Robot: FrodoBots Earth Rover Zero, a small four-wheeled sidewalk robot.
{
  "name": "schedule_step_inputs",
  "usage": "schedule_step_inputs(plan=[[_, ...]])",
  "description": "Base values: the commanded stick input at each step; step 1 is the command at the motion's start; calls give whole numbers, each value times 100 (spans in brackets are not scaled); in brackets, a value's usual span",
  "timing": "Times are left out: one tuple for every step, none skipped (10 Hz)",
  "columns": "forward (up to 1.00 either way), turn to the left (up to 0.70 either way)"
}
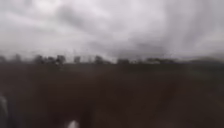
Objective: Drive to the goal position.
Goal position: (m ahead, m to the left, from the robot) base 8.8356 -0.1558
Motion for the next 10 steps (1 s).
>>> schedule_step_inputs(plan=[[70,21],[70,0],[70,0],[70,0],[70,0],[70,0],[70,0],[70,0],[70,0],[70,0]])
